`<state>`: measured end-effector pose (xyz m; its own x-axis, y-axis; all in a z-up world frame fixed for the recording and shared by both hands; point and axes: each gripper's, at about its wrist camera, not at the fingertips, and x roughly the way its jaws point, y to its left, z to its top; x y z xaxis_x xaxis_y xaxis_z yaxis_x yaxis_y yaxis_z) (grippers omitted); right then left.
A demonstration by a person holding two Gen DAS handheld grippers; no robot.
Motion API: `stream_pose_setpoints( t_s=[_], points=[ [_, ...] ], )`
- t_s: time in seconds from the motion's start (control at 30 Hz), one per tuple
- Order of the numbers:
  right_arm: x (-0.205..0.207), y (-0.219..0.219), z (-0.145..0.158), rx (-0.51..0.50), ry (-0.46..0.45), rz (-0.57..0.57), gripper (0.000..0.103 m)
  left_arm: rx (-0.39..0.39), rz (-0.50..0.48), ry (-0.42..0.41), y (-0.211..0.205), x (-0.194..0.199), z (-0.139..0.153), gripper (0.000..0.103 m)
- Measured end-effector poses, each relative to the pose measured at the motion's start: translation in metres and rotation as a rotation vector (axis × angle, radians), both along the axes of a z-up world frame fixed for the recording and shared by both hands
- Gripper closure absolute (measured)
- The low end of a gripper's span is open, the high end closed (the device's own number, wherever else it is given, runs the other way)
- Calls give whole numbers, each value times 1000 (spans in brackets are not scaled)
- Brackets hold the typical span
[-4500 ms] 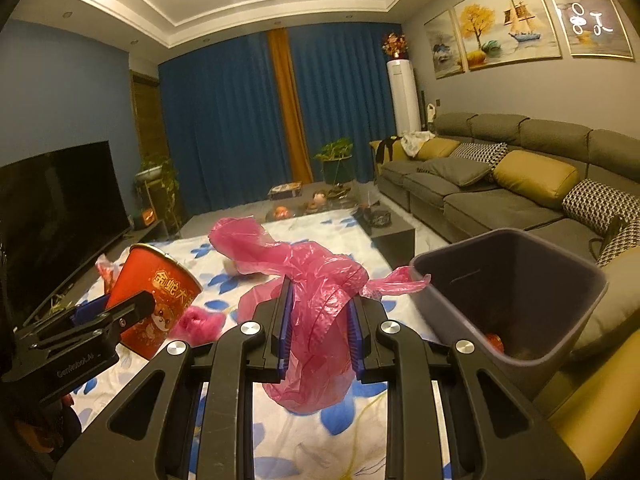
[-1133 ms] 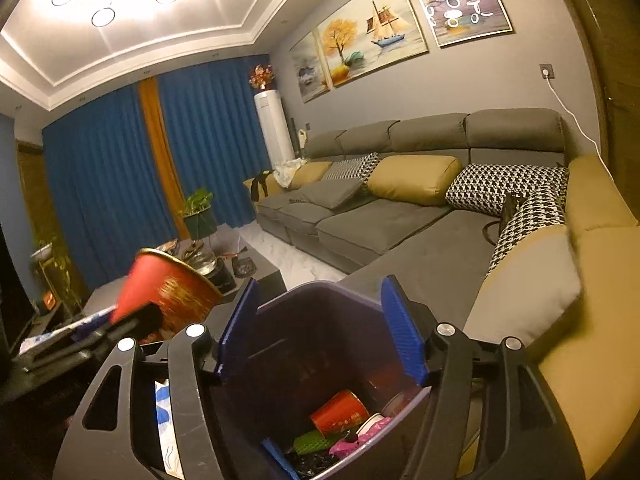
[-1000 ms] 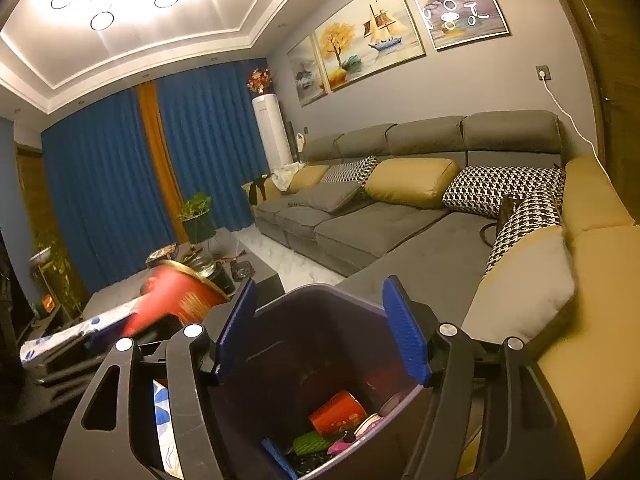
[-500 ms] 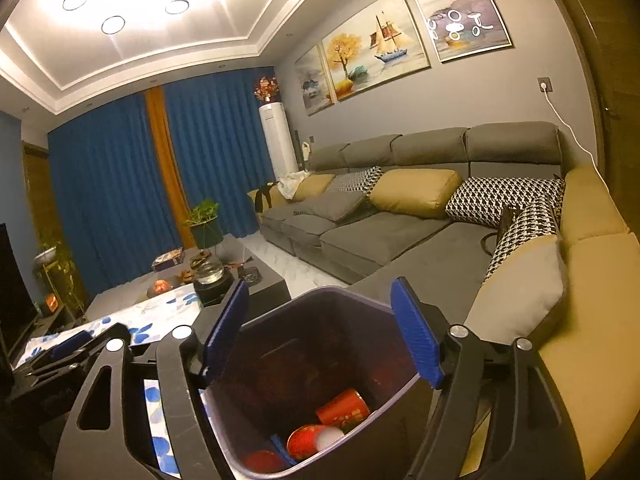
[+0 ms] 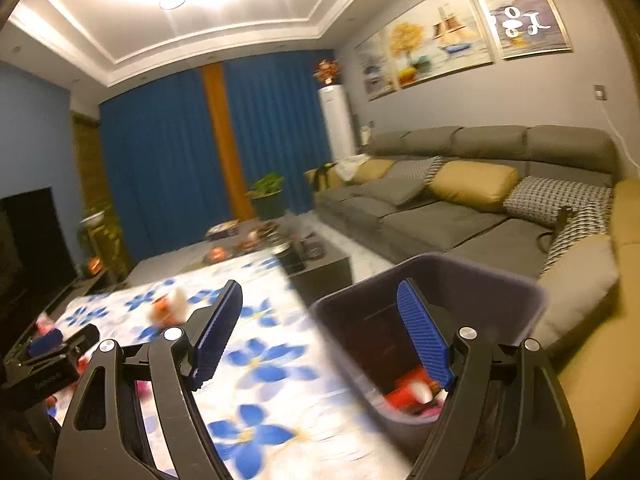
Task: Collect trash
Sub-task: 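Move both tools back over the table toward the red snack bag, then close the left tool on the red snack bag while the right grasps a pink bag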
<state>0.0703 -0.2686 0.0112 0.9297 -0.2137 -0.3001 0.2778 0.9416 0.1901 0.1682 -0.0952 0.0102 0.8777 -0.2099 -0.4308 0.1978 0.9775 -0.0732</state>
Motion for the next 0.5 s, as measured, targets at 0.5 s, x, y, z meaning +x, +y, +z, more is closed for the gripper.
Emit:
stream_pose_setpoints(
  t_s=[0.5],
  points=[
    [71, 155, -45, -50, 170, 301, 25, -4, 255, 24, 155, -4, -16, 6]
  ],
)
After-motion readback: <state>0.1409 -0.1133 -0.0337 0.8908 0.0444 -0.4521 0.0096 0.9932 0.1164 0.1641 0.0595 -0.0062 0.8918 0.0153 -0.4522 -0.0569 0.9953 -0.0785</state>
